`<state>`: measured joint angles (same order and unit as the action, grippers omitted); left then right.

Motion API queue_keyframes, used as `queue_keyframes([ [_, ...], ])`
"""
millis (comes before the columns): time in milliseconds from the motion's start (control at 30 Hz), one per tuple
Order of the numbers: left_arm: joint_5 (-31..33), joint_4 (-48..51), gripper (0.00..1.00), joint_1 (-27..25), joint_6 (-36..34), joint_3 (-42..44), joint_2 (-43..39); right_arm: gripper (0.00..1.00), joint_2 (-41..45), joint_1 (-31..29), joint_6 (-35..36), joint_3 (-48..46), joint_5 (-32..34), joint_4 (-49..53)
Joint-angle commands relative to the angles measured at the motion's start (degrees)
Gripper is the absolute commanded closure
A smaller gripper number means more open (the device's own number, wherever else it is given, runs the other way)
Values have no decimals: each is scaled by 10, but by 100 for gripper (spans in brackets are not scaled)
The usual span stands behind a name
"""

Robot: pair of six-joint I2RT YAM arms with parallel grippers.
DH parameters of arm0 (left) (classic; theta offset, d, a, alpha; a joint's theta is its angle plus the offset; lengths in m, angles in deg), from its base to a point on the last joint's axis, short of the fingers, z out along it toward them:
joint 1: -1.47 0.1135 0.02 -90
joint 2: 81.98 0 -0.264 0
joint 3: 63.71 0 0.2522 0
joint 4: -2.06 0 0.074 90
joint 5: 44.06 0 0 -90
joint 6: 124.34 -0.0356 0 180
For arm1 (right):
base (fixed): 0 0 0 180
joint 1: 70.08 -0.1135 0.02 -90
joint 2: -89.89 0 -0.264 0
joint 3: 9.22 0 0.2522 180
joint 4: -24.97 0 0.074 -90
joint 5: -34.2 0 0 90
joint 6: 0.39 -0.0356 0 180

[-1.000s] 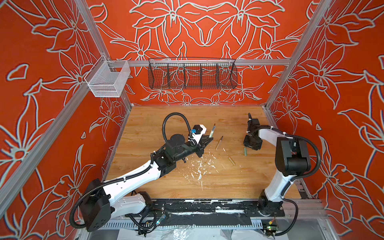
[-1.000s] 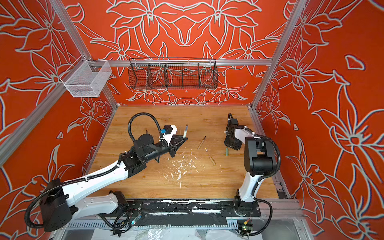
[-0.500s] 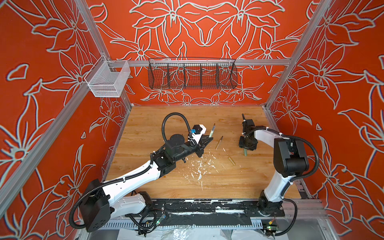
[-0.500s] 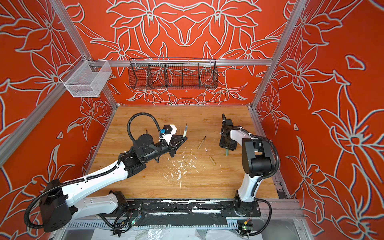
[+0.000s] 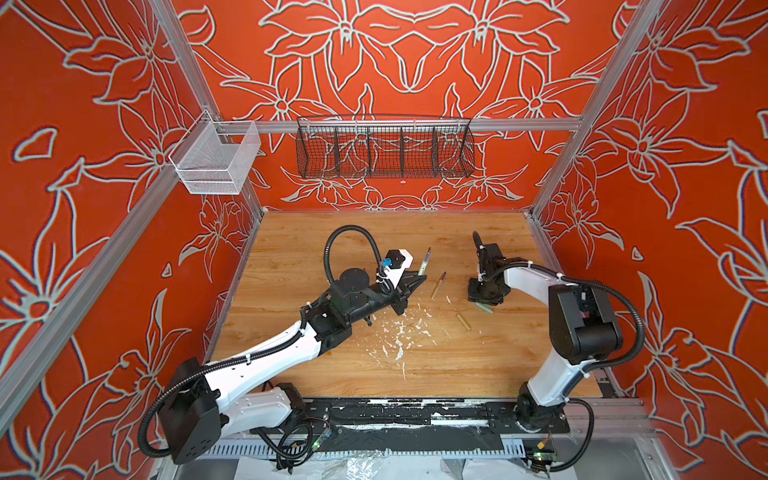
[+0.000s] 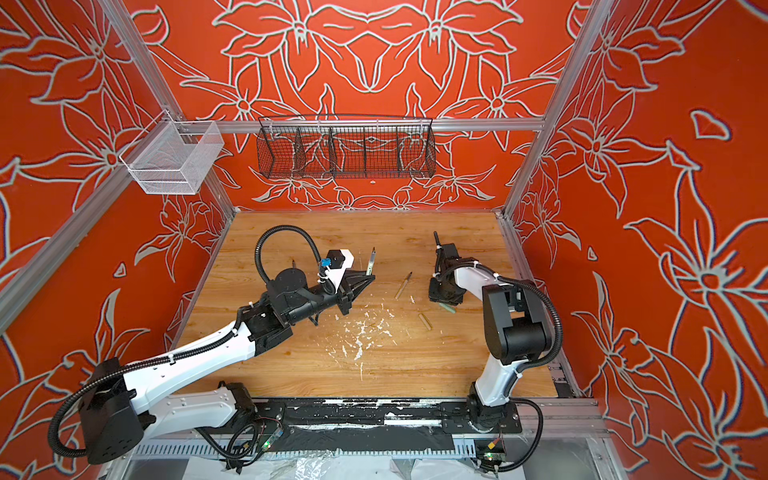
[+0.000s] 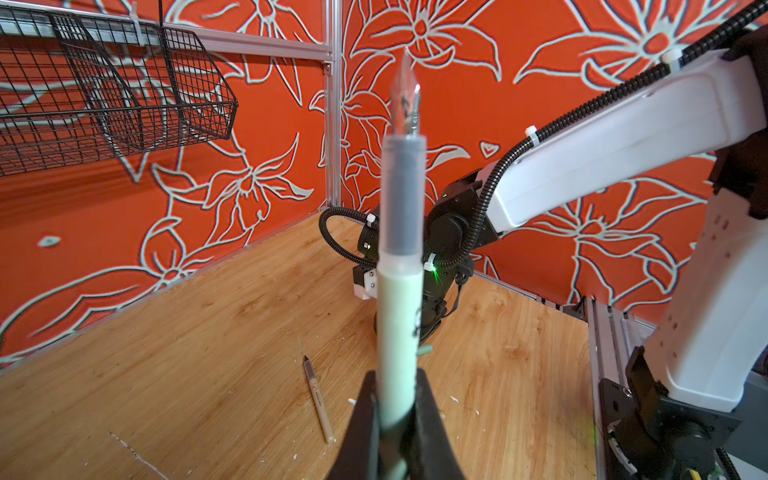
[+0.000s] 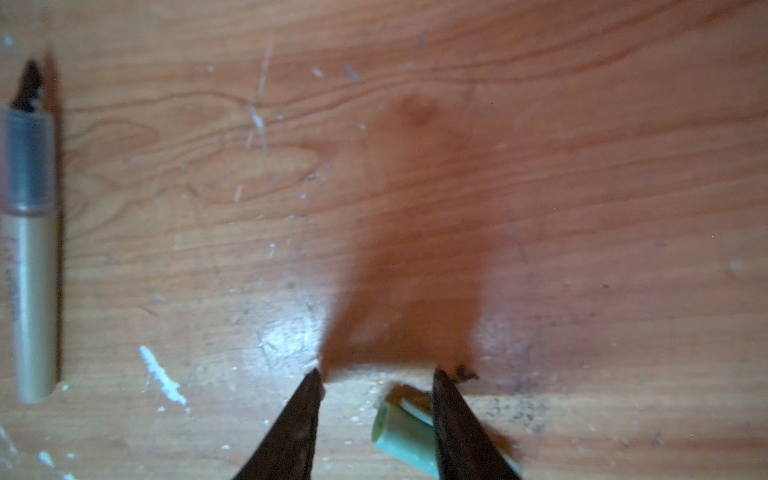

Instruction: Insert the pens into the pen caps

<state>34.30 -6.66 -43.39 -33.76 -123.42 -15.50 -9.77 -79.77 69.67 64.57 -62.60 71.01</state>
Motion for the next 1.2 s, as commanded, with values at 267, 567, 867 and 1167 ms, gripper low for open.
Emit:
queue_keyframes([
  [267, -4, -2, 100, -9, -10, -2, -13, 55, 43, -17, -10, -63, -21, 29],
  [567, -2, 0, 100, -16, -14, -2, -12, 56, 116, -12, -42, -108, 18, 72],
  [867, -1, 0, 100, -18, -13, -3, -14, 64, 221, 6, -63, -105, 55, 99],
  [1167, -1, 1, 100, -22, -14, -2, -13, 76, 205, 64, -77, -128, 50, 45],
])
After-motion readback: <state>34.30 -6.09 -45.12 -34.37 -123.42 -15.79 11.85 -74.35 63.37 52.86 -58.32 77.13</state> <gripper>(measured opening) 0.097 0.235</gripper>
